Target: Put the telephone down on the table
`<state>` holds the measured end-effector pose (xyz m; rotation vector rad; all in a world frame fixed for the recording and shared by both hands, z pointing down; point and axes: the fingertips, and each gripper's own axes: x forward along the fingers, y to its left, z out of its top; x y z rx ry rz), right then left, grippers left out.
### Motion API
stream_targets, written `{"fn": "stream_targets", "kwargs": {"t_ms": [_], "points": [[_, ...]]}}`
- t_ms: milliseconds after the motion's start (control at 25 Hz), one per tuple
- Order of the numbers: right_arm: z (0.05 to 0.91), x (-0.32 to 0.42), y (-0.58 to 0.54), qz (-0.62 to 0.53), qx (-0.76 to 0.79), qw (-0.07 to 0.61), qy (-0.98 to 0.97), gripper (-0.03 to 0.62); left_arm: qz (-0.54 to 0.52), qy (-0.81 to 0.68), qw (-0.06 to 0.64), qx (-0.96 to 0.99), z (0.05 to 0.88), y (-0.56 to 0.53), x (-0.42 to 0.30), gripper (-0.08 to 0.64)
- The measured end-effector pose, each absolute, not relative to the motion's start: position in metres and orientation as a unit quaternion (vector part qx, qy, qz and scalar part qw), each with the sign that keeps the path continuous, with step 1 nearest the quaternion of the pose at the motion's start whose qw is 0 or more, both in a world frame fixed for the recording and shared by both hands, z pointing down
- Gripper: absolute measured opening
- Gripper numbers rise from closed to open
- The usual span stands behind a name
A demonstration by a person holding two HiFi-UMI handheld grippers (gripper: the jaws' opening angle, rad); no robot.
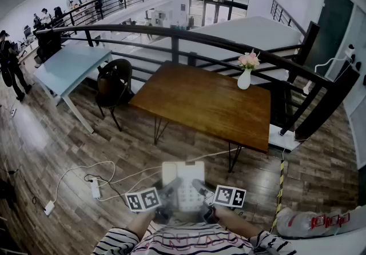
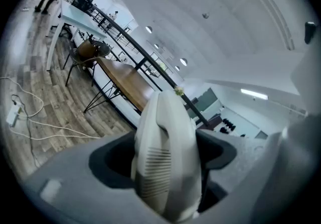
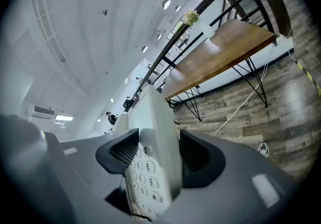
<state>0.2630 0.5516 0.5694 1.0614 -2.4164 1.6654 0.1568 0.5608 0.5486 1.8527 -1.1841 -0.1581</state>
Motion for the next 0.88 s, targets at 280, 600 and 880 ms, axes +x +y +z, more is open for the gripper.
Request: {"fn": "stream_targets", "kwargs": {"t_ms": [280,600,880], "points": [[0.565,0.247,0.569,0.53,0.343,0.008,-0.775,0.25,-0.066,-0.474,0.447,0.755,0.544,0.577,0.142,0.374],[0.567,0.223,0.557,0.528,0.347,0.019,-0.775,0.252,-0.075,-0.474,0.455,0.75,0.549,0.567,0.116,0.374],[0.574,0.212,0.512,0.533,0.341,0.027,-0.774,0.251,-0.076,-0.482,0.46,0.742,0.556,0.523,0.106,0.374]]}}
